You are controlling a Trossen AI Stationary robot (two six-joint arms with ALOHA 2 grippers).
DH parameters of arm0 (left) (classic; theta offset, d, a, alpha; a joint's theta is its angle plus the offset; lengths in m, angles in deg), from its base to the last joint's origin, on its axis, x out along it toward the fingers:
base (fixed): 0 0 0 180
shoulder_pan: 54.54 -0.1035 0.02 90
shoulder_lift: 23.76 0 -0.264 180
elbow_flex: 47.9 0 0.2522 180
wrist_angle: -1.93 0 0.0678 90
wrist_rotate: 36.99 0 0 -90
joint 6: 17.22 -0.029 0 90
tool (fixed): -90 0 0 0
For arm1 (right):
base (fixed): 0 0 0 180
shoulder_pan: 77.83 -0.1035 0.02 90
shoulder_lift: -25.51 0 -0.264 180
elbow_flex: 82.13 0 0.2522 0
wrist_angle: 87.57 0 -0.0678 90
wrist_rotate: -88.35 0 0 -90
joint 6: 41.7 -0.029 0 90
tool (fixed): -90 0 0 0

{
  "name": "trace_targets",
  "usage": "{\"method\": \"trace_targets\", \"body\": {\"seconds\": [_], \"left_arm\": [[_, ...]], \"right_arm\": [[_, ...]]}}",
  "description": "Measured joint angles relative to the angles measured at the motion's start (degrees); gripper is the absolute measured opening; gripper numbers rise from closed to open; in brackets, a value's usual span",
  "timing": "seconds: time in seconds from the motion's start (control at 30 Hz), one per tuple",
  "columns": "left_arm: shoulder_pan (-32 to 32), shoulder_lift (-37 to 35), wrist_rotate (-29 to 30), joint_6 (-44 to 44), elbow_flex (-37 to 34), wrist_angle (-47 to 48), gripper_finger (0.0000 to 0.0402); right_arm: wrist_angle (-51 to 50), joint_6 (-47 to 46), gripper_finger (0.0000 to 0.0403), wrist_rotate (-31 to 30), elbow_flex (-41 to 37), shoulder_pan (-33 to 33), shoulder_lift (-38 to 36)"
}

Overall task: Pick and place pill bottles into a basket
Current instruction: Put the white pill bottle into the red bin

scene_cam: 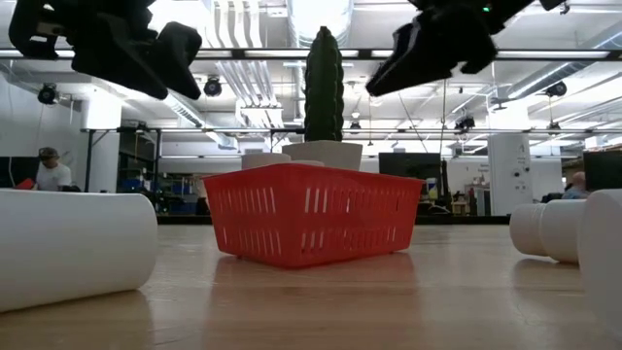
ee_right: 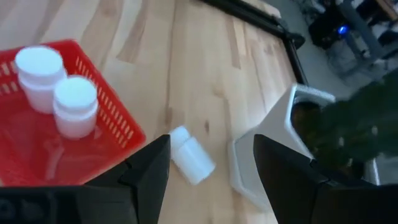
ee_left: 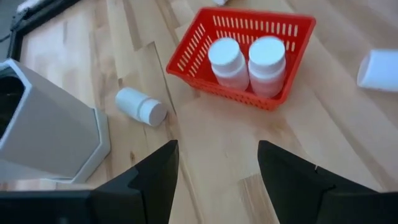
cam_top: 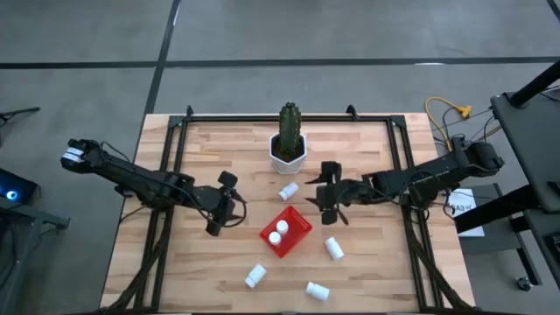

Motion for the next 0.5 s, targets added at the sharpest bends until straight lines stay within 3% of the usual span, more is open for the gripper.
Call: {"method": "trace_targets", "body": {"seconds": [0.2,0.5], "left_arm": [[0.0,0.0,0.5,-0.4,0.0,0.2,0.0202],[0.0,0.0,0.5,-0.1,-0.1,1.3,0.0202]], "right_arm": [[-1.9,5.7,0.0219,0.0,3.4,0.0,4.5],[-12.6,2.8,0.0219,0.0,14.0,0.9,13.7]]}}
